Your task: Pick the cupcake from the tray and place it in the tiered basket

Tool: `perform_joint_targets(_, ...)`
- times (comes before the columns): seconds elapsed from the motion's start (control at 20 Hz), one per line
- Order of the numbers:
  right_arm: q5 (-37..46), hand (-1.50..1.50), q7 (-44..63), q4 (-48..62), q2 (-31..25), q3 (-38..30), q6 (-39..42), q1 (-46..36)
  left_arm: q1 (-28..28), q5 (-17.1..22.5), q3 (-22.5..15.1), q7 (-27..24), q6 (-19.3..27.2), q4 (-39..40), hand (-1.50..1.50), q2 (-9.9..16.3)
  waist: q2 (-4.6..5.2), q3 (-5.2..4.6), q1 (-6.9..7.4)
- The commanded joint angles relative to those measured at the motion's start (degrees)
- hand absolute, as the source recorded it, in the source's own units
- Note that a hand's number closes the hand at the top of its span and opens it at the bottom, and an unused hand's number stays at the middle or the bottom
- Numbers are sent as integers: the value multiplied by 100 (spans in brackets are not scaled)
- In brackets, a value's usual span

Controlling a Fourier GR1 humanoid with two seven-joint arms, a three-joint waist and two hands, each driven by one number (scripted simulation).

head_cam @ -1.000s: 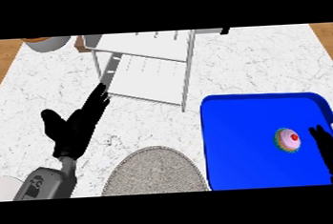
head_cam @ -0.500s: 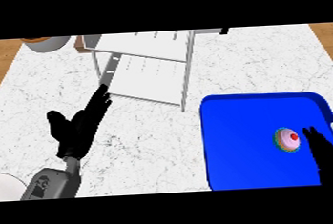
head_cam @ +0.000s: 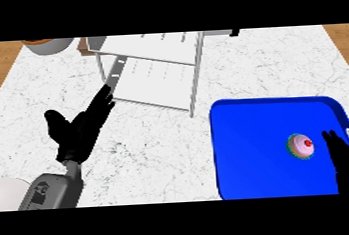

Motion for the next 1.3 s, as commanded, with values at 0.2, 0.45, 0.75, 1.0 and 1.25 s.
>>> perform_joint_targets(0.2,-131,-150,-459,1018,204,-390,-190,-819,-98,-80,265,-67,-323,186,0,-226,13,14,15)
perform_joint_targets(0.45,-164,-150,-673,1090,360,-473,-241,-597,184,-421,250,111,-262,-177,0,-288,6,14,13)
perform_joint_targets(0.75,-437,-150,-725,1795,120,-947,84,-1422,332,-673,83,292,-193,-484,0,-558,8,14,29)
perform_joint_targets(1.0,-373,-150,-1128,2337,235,-993,-249,-1414,138,-569,569,-276,-626,250,0,-475,11,13,14)
perform_joint_targets(1.25,-336,-150,-1345,2807,201,-1050,-405,-1638,364,-671,352,-122,-526,-89,0,-668,8,14,29)
